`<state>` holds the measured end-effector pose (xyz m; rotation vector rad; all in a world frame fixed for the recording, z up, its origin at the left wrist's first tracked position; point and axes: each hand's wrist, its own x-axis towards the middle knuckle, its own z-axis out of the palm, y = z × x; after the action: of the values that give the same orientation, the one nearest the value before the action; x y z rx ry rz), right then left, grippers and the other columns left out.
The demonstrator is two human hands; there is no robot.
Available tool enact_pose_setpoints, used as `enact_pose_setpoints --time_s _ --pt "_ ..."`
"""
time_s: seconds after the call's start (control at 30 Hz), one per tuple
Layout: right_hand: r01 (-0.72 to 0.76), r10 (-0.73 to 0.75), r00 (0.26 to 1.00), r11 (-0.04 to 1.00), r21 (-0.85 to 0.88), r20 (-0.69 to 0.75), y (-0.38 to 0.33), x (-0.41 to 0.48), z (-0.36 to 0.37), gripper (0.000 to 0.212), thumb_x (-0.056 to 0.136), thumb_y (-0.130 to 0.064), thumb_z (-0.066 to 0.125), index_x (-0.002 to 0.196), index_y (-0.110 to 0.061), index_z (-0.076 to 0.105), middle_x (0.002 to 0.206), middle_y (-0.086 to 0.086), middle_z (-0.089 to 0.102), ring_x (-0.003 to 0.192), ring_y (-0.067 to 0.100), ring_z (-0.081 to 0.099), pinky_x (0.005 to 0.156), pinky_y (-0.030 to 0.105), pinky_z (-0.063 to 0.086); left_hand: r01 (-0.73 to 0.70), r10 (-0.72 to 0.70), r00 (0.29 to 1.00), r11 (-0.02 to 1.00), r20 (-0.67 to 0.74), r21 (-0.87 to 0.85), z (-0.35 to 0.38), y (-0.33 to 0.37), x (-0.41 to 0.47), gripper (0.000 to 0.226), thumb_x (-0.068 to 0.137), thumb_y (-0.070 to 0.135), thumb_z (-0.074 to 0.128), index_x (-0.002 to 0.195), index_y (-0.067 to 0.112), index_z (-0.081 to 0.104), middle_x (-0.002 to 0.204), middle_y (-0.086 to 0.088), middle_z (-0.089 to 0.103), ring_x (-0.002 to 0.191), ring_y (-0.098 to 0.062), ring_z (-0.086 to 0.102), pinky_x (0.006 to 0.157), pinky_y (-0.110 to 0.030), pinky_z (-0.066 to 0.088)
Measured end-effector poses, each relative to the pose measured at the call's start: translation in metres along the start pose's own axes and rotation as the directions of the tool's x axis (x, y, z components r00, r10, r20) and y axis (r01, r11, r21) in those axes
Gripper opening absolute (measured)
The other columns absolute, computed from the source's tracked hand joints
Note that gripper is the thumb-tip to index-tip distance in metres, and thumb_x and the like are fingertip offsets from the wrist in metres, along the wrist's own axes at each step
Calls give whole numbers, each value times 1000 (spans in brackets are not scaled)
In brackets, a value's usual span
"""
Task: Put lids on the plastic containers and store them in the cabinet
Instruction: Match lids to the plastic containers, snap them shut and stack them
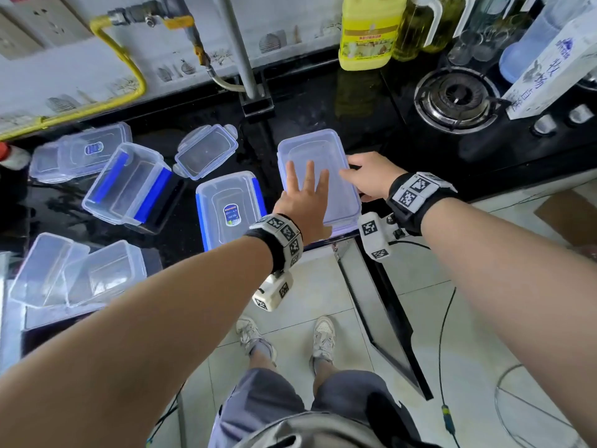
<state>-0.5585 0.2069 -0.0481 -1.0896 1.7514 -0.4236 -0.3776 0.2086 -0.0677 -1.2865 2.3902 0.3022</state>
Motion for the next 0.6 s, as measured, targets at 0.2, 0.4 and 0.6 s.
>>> enact_pose_setpoints --time_s 0.2,0.4,0.6 --pt "-30 31 999 999 27 -39 2 4 -7 25 105 -20 57 121 -10 74 116 19 77 105 36 76 96 52 63 -18 -2 999 930 -54 -368 -20 -37 -3 110 84 75 65 166 18 17 171 -2 8 158 -33 5 125 -53 26" --pt "-40 39 994 999 -3 -101 11 7 -6 30 100 -9 54 116 9 72 89 30 66 75 27 57 67 38 51 225 -262 965 767 26 -601 -19 -53 5 43 100 47 60 79 9 59 88 -5 70 91 -31 70 67 -31 48" --pt "-120 111 989 988 -99 -99 -1 10 -8 26 95 -5 51 101 10 71 87 16 62 77 28 57 67 36 46 260 -257 959 609 123 -749 -23 -52 4 51 100 38 64 59 9 57 69 -6 75 82 -31 77 75 -37 61"
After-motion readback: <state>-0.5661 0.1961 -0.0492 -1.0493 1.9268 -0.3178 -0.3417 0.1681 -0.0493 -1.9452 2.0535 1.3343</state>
